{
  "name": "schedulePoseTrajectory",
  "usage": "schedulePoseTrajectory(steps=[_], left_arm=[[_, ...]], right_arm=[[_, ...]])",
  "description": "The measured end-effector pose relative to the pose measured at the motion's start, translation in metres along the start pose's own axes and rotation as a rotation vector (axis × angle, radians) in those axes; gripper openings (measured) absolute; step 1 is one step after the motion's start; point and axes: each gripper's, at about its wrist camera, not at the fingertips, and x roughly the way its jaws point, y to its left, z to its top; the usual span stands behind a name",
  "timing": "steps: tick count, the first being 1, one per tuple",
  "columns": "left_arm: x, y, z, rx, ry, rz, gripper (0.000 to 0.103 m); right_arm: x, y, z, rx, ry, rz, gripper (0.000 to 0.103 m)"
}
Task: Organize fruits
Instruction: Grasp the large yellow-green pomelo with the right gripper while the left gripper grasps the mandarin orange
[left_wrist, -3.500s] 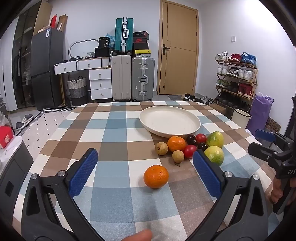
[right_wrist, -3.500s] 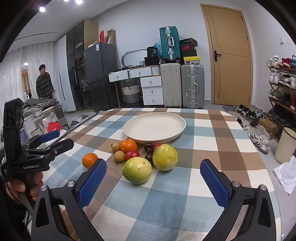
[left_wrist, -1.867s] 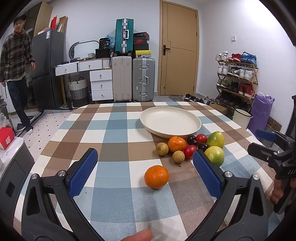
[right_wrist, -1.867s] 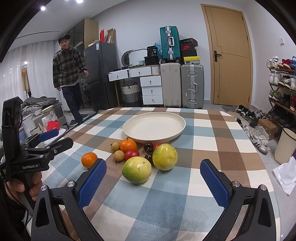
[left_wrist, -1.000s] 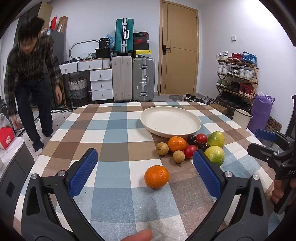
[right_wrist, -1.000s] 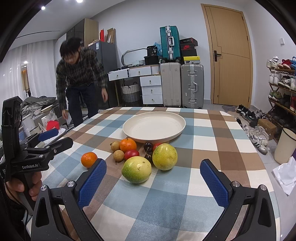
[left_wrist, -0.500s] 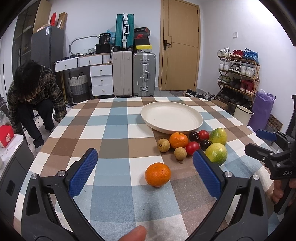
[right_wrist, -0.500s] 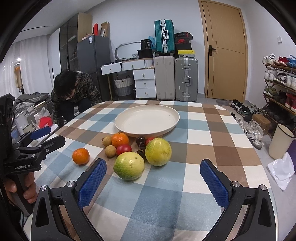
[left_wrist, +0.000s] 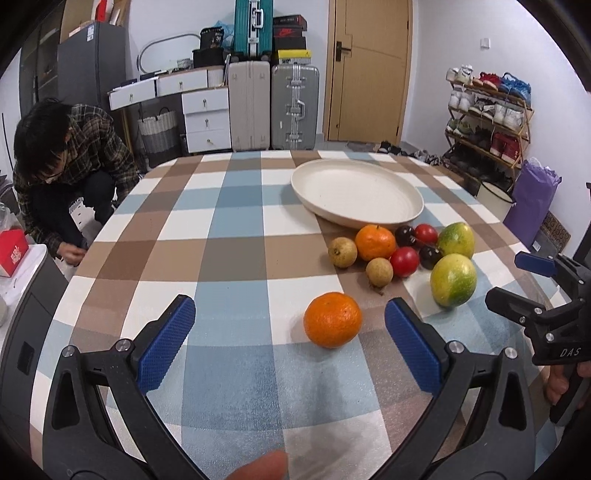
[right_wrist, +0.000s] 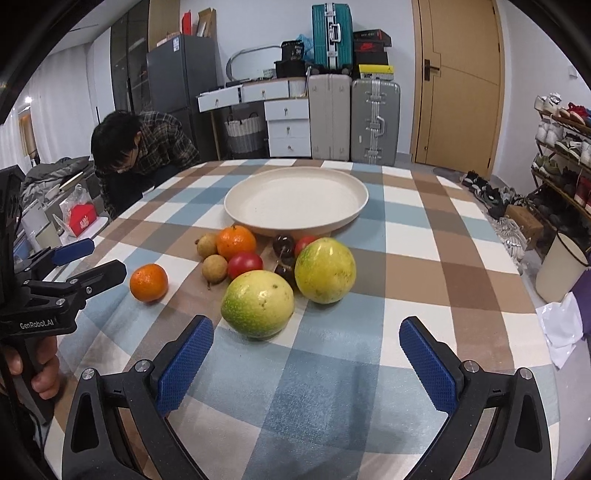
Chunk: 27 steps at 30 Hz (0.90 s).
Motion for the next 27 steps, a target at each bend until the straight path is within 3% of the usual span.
schedulePoseTrajectory(steps=[5,13,19,22,26,27], left_arm=[[0.017,0.002,-0.001,0.006,0.074,-0.007,0.101],[0.039,0.006,-0.001,-0.005,0.174,-0.058,0.09],[0.047,0.001,0.002,0.02,0.193,-0.098,0.083],[0.051,-0.001,0.002,0.018,0.212,-0.152,0.073],[0.055,-0.007,0.001,0.033,0.231,-0.194,0.051],[0.055,-0.008,0.001,0.038,0.231,-0.203,0.038]], right_arm=[[0.017,0.004,0.002,0.029,0.065,0.037,0.102],[0.035,0.02,0.008,0.019,0.125,0.063,0.096],[0.047,0.026,0.013,0.018,0.147,0.077,0.092],[0.054,0.026,0.013,0.033,0.164,0.095,0.084],[0.057,0.027,0.014,0.037,0.165,0.108,0.077],[0.058,0.027,0.015,0.039,0.163,0.111,0.077]])
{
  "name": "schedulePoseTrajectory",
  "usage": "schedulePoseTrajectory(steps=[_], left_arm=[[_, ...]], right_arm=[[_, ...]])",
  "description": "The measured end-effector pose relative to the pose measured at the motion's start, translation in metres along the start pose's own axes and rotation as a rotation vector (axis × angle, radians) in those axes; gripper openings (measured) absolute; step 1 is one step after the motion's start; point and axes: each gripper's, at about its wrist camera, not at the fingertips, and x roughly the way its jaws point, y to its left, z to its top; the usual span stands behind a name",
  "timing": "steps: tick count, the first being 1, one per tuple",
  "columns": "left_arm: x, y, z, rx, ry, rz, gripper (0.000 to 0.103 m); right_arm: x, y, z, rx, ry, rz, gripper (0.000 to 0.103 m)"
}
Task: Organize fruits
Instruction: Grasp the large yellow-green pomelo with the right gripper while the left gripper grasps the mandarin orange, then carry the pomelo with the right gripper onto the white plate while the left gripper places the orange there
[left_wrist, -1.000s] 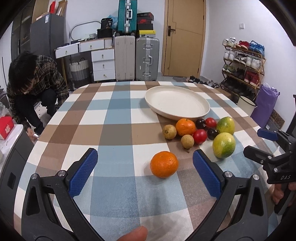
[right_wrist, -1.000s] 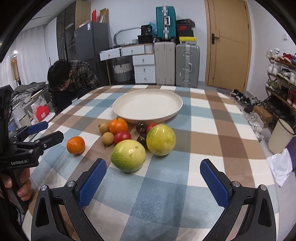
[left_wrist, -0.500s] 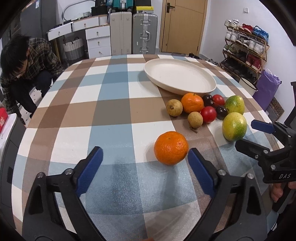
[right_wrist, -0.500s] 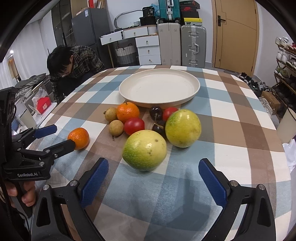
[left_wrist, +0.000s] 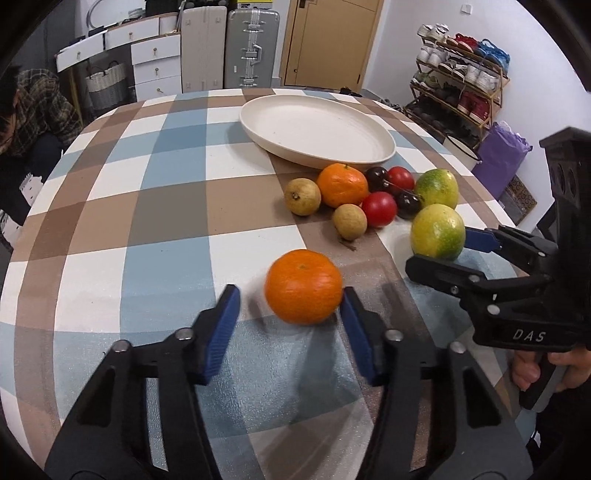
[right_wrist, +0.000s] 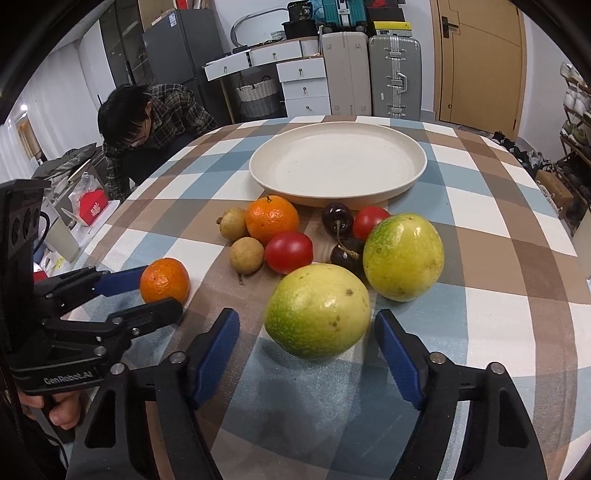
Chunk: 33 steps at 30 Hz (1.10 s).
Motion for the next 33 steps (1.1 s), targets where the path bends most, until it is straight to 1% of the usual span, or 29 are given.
schedulePoseTrajectory(steps=[2,6,7,8,15,21,25,28,33], left_arm=[[0.002,-0.001,0.001,0.007,0.001,-0.005,0.038],[0.0,0.001,0.0,-0.012,-0.003,-0.028,0.037],[0.0,0.001,0.0,-0.016,-0.004,-0.033,0.037],[-0.001,0.002,0.0,-0.019,-0.006,-0.036,0.037],[-0.007,0.002,-0.001,-0.027,-0.024,-0.036,0.036],[-0.027,-0.004,0.011,-0.018,-0.076,-0.037,0.037],[-0.041,-0.01,0.025,-0.005,-0.118,-0.039,0.036],[-0.046,-0.014,0.037,0.009,-0.14,-0.033,0.037],[-0.045,-0.017,0.058,0.017,-0.161,-0.021,0.037]], right_arm=[[0.001,0.0,0.001,0.003,0.001,0.003,0.07],[0.002,0.002,0.003,-0.001,-0.004,0.004,0.063],[0.002,0.002,0.004,-0.001,-0.004,0.002,0.056],[0.002,0.002,0.004,-0.001,-0.003,-0.003,0.053],[-0.005,-0.001,0.0,-0.002,-0.002,0.025,0.053],[-0.033,0.001,0.004,-0.042,-0.038,0.015,0.053],[-0.059,-0.002,0.014,-0.052,-0.076,0.012,0.053],[-0.073,-0.007,0.025,-0.063,-0.104,-0.01,0.053],[-0.082,-0.022,0.047,-0.051,-0.128,-0.035,0.053]])
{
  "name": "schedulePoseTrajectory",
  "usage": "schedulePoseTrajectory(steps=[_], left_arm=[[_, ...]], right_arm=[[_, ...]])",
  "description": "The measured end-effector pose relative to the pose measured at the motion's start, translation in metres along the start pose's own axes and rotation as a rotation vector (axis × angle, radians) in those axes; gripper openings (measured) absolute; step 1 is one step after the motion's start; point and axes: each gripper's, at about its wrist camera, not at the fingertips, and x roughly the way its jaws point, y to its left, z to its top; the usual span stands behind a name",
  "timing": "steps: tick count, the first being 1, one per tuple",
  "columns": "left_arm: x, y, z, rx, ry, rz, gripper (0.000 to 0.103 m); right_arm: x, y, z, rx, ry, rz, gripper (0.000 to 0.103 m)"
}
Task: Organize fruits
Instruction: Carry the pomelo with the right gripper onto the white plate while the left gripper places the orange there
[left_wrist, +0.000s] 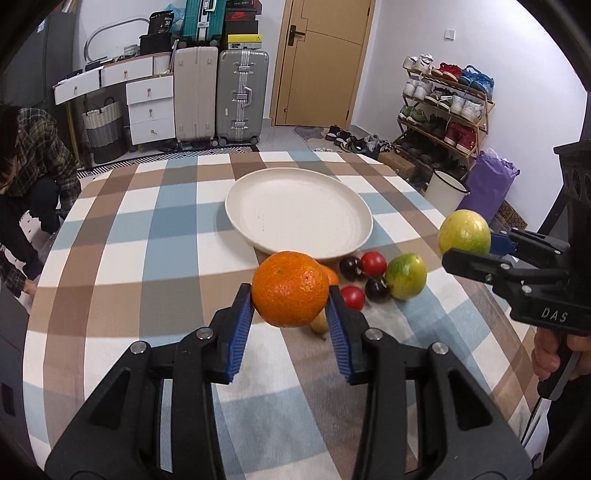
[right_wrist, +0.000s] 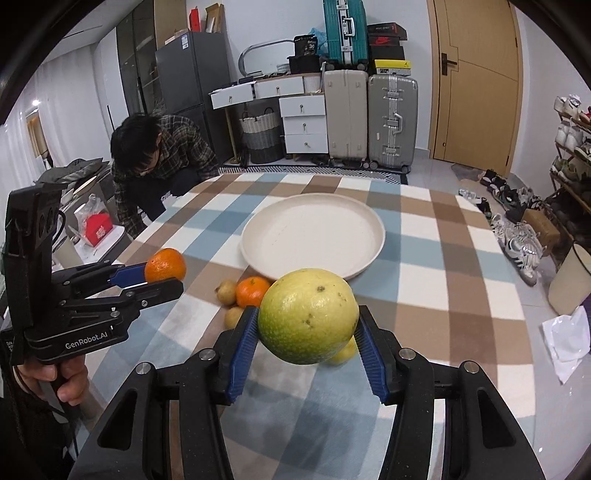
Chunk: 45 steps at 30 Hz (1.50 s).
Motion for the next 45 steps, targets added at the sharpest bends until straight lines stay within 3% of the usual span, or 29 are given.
schedulePoseTrajectory(steps=[13,27,33,36,38,41,43,45], left_arm=[[0.062,-0.002,0.043,0.016,0.038,0.026,0.037],[0.128,0.009,0.055,0.009,0.109,0.045,0.037],[0.138,0.01,0.057,0.032,0.114,0.066,0.037],[0.136,0.01,0.057,0.029,0.117,0.066,0.037],[0.132,0.01,0.056,0.028,0.11,0.066,0.037],[0.122,0.008,0.055,0.038,0.096,0.067,0.044],[0.113,0.008,0.053,0.039,0.083,0.075,0.058],[0.104,0.009,0.05,0.026,0.07,0.085,0.083]], right_arm=[[0.04,-0.036,0.044,0.058,0.03,0.002,0.053],[0.113,-0.042,0.058,0.084,0.13,0.025,0.053],[0.136,-0.038,0.055,0.085,0.166,0.019,0.053],[0.134,-0.036,0.055,0.083,0.143,0.029,0.054],[0.128,-0.034,0.056,0.072,0.123,0.021,0.06],[0.115,-0.034,0.055,0.07,0.104,0.008,0.07],[0.107,-0.035,0.053,0.065,0.098,0.002,0.079],[0.099,-0.036,0.05,0.06,0.091,-0.001,0.085]])
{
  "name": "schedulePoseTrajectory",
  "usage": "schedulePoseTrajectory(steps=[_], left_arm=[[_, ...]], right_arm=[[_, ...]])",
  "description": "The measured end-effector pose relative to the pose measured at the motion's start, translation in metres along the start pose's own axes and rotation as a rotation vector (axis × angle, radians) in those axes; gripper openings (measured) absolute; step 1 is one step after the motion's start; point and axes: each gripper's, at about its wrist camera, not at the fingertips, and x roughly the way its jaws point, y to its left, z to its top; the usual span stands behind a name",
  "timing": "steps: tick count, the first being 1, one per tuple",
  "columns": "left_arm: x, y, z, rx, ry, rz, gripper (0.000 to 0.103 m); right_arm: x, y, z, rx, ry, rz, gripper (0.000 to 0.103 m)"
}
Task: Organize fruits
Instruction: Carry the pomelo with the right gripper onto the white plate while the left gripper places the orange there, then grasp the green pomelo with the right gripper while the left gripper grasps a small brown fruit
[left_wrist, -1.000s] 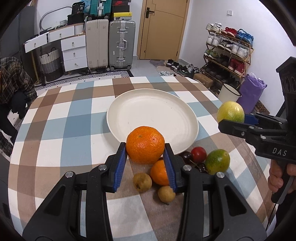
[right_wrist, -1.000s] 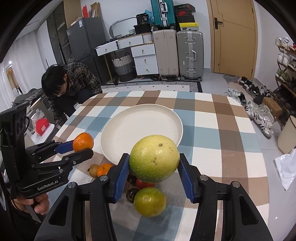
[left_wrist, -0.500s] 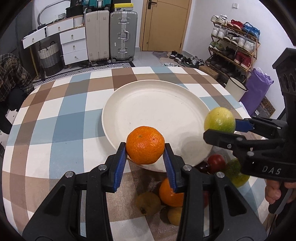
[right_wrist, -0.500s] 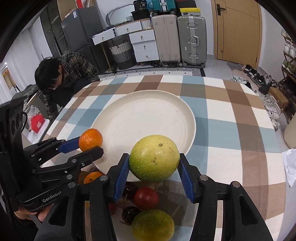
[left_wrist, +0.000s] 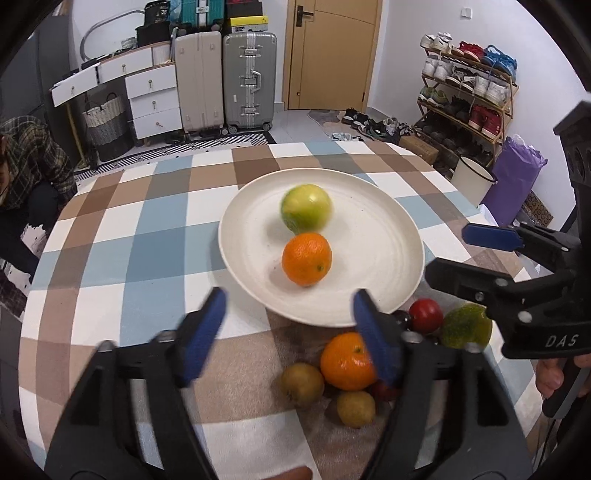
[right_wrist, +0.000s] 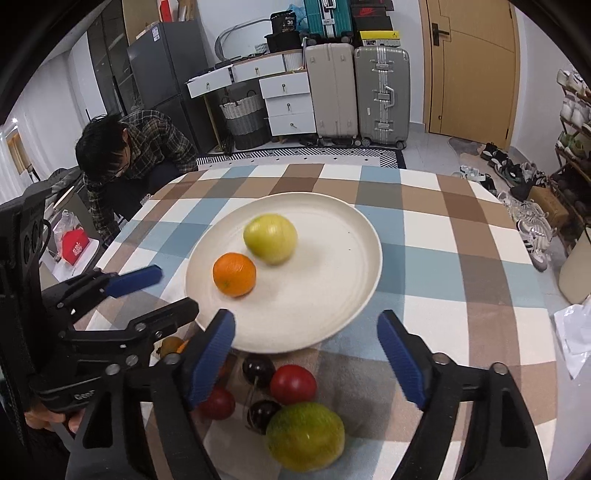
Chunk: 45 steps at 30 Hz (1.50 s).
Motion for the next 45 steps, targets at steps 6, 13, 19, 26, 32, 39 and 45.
schedulePoseTrajectory(steps=[6,13,19,26,32,39,45], left_arm=[[-0.022,0.004,-0.014,-0.005,-0.007,-0.007,0.091],[-0.037,0.008,-0.031,-0.019,-0.008,-0.002,0.103],[-0.041,0.015,-0.042,-0.04,0.006,-0.004,0.103],[-0.036,0.018,-0.046,-0.056,0.023,-0.022,0.103],[-0.033,0.014,-0.049,-0.048,0.045,-0.036,0.103],[-0.03,0.012,-0.054,-0.031,0.065,-0.025,0.103],[-0.021,0.021,-0.056,-0.047,0.092,-0.016,0.103]], right_arm=[[-0.017,-0.006,-0.013,0.015,-0.011,-0.02,0.099],[-0.029,-0.005,-0.027,0.008,-0.019,-0.042,0.103],[-0.031,-0.007,-0.036,0.011,-0.005,-0.046,0.103],[-0.03,-0.009,-0.045,0.005,0.019,-0.065,0.103],[-0.029,-0.015,-0.052,0.016,0.044,-0.055,0.103],[-0.02,-0.012,-0.062,0.007,0.084,-0.051,0.103],[-0.015,-0.012,-0.068,0.006,0.089,-0.024,0.103]])
